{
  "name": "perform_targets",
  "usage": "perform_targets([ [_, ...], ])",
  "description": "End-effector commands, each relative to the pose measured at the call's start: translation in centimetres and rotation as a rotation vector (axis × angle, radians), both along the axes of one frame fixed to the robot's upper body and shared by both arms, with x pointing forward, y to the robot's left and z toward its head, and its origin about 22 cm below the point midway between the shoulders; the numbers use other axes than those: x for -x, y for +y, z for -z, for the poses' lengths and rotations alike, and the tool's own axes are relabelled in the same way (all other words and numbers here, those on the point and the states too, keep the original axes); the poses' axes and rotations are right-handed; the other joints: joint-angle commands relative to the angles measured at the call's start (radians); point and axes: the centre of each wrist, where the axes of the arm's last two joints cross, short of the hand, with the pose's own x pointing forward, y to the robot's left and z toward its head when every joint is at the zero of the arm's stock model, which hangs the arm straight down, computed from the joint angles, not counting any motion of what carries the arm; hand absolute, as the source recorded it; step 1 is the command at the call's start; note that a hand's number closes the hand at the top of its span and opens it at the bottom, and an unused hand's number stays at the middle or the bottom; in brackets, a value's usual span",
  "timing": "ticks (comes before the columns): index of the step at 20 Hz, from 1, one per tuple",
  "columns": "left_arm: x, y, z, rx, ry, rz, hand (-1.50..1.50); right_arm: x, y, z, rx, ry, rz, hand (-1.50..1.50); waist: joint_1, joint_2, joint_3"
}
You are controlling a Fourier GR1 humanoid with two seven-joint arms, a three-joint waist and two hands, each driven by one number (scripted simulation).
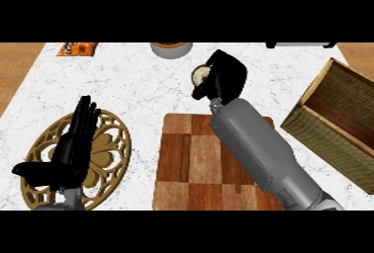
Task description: Pick the cupcake from the cutting board and place it in the basket
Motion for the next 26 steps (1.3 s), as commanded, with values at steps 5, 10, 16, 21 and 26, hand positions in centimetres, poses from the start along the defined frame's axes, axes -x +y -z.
perform_targets([
  [5,0.6,0.5,0.6,0.001,0.008,-0.008,0.00,3.0,3.0,-10.5,-0.159,-0.233,0.084,1.50,-0.016,-0.008,0.000],
  [10,0.2,1.5,0.2,-0.011,0.006,0.007,0.00,4.8,1.9,-11.0,-0.163,-0.206,0.187,1.50,-0.017,-0.006,0.000],
  [16,0.4,1.2,0.0,-0.010,0.005,-0.030,0.00,4.9,-1.6,-10.7,-0.034,-0.119,0.317,1.50,-0.037,-0.010,0.000],
  [21,0.4,2.0,-0.4,-0.001,0.002,-0.025,0.00,5.3,-5.7,-11.0,0.053,-0.098,0.386,1.50,-0.036,-0.006,0.000],
  [26,1.1,2.5,0.8,-0.006,0.003,-0.006,0.00,7.3,-10.1,-11.3,-0.003,-0.132,0.428,1.50,-0.016,0.002,0.000],
])
